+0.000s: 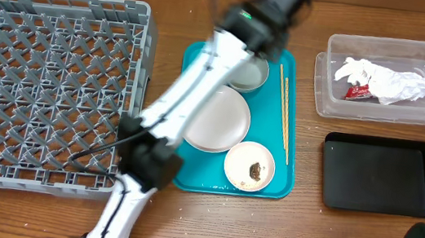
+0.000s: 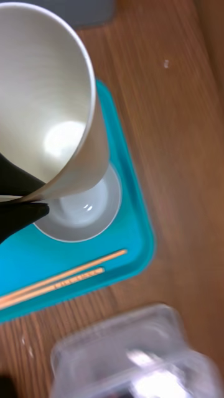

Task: Sort waste into correct bins and load items into the dishwasher
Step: 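Lift the white cup and carry it over the dish rack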

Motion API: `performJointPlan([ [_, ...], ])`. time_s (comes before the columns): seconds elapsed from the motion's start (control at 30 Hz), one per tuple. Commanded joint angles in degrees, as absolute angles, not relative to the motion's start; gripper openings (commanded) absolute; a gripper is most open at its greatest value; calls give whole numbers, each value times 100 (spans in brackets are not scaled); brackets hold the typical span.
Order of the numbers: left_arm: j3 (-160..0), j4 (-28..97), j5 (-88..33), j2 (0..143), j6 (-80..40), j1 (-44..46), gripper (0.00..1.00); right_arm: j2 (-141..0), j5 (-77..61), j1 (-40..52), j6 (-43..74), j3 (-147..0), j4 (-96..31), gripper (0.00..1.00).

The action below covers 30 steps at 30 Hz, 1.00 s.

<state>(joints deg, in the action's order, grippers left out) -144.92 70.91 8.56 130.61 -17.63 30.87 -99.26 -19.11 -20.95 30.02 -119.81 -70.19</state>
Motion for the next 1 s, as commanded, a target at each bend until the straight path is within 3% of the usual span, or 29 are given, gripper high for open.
performJointPlan([
  [0.0,-14689,7400,-495,12466,-2469,1929,4,-9776,-1916,-2108,3026,-12005,-7008,100],
  [0.23,-14671,8825,-3175,12540,-2462,-1031,4,-9776,-1916,-2108,3026,-12005,-7008,100],
  [0.4,-14577,9067,-4971,12658,-1347,-2259,4,-9776,-1916,-2108,3026,-12005,-7008,100],
  [0.73,-13102,7835,-6860,12676,-1190,-3369,4,-9776,-1916,-2108,3026,-12005,-7008,100],
  [0.97,-11926,6696,-7185,12676,-1826,-3913,4,-9776,-1916,-2108,3026,-12005,-7008,100],
])
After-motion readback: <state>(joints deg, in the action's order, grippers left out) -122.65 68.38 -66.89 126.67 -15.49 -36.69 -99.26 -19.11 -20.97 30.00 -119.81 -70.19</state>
